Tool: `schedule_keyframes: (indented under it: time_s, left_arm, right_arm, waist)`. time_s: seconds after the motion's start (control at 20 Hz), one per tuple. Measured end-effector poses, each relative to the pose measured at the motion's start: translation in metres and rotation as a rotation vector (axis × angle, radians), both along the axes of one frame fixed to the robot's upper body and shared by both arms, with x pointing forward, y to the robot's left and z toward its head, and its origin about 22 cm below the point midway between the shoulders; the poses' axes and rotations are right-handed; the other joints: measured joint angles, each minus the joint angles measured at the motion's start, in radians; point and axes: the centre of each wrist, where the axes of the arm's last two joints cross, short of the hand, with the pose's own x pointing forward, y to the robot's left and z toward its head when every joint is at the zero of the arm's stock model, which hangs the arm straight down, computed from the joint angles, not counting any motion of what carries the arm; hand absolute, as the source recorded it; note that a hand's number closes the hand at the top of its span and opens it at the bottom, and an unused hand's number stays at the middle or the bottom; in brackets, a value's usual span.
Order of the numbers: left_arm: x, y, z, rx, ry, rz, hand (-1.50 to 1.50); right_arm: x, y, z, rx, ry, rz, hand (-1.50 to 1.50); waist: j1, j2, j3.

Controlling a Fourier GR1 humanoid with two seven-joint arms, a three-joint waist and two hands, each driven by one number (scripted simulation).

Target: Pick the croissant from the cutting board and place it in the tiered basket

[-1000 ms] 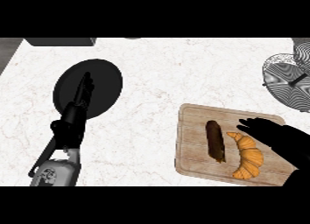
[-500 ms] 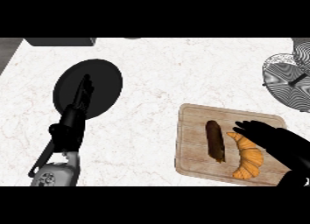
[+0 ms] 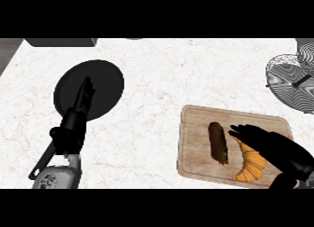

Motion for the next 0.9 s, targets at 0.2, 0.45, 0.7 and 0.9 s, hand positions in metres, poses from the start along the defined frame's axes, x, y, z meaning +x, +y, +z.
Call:
schedule_keyframes:
  time_s: [0.2,0.45,0.7,0.9]
  left_arm:
    - [-0.002,0.0,0.003,0.001,0.0,0.001,0.0]
    - [-0.003,0.0,0.001,0.008,-0.006,0.001,0.0]
    - [0.001,0.001,0.007,0.004,-0.003,-0.006,0.0]
    - [0.002,-0.003,0.006,0.01,-0.008,-0.008,0.0]
  right_arm:
    - [0.001,-0.003,-0.013,0.03,-0.024,-0.021,1.5]
    - [0.004,0.001,-0.023,0.024,-0.156,0.004,1.5]
    - [0.009,-0.002,-0.021,-0.114,-0.191,-0.099,1.5]
    - [0.017,-0.013,-0.017,-0.299,-0.157,-0.31,1.5]
  waist:
    - [0.0,0.0,0.0]
    - [0.001,-0.004,-0.006]
    - [0.003,-0.007,-0.01]
    - [0.007,-0.008,-0.014]
